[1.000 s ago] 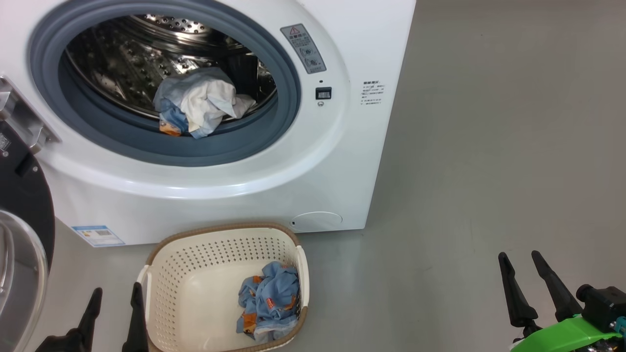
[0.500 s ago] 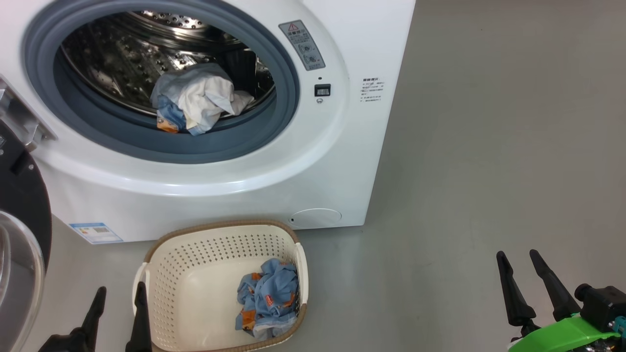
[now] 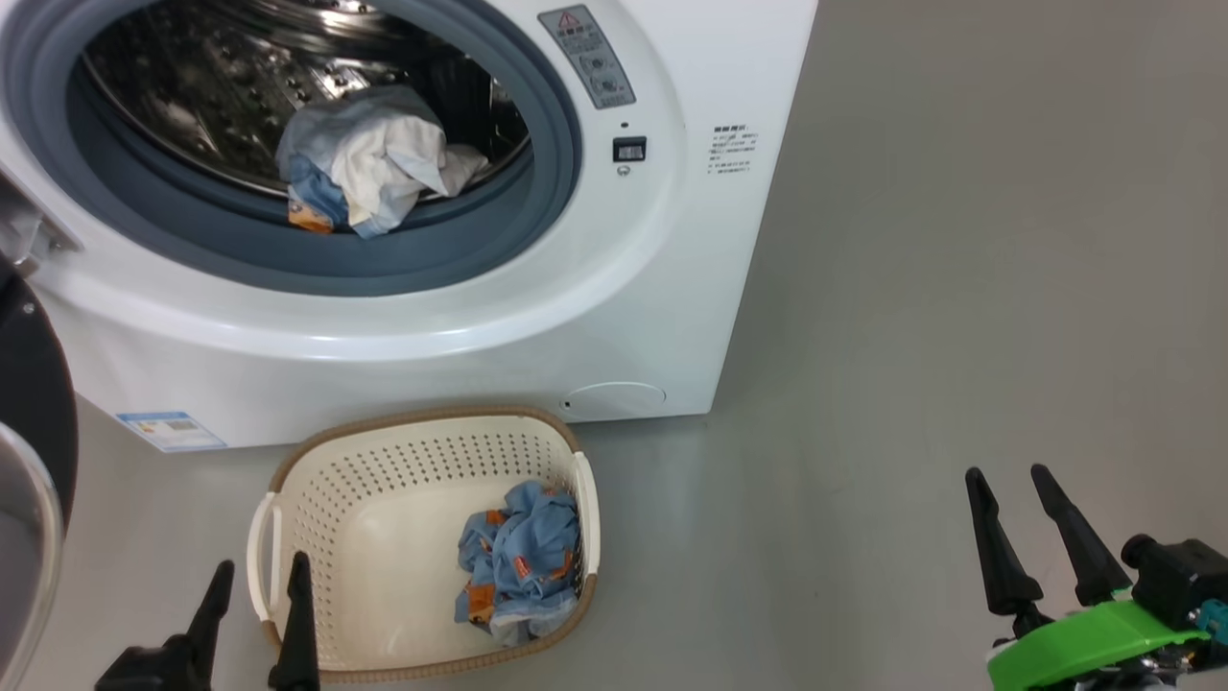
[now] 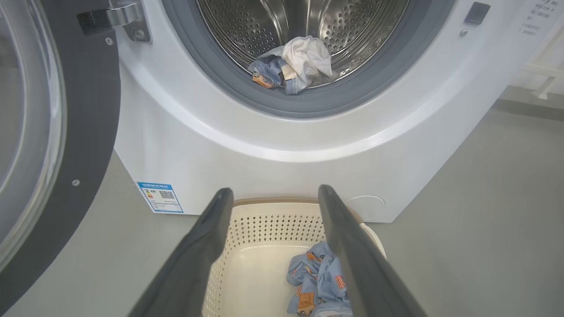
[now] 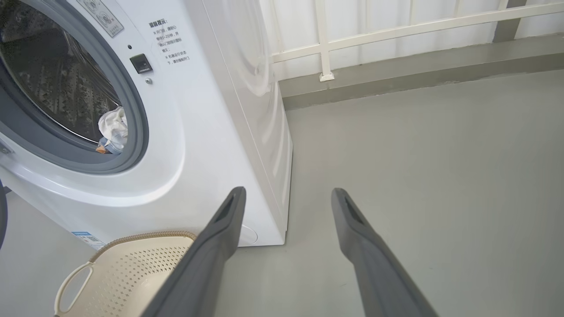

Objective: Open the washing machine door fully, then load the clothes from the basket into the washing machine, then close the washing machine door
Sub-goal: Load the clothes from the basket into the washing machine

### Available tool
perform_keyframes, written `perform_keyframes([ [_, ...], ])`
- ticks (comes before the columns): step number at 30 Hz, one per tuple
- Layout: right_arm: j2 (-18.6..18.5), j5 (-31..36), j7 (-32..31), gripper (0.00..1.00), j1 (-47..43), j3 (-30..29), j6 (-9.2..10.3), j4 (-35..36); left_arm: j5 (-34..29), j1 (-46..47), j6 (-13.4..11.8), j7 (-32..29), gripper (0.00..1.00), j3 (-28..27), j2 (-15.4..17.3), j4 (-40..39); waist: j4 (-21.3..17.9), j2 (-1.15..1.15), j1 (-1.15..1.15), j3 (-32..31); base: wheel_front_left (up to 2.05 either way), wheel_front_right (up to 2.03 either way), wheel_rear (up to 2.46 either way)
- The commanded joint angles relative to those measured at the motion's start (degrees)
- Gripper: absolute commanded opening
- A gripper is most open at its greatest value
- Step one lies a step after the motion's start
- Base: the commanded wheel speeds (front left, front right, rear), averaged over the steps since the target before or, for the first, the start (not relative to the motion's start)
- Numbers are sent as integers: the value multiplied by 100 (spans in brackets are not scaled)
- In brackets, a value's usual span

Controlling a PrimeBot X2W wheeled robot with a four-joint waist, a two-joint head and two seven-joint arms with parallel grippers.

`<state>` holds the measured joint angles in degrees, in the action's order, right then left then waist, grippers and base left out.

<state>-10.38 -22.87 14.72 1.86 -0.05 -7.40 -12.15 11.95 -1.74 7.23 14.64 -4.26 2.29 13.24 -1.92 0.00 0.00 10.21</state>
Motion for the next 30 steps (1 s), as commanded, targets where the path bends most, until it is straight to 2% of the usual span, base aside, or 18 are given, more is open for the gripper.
perform_keyframes([
  [1,-34,63,28,100,193,149,-9,167,32,247,-22,36,100,-135,59,-50,-17,0,0,109,0,0,0],
  [17,89,76,28,100,657,154,-9,254,135,1177,20,36,100,348,59,1069,-126,0,0,862,0,0,0],
  [30,191,88,28,100,1126,163,-9,334,502,2251,24,36,100,1168,267,2416,-268,0,0,1645,0,0,0],
])
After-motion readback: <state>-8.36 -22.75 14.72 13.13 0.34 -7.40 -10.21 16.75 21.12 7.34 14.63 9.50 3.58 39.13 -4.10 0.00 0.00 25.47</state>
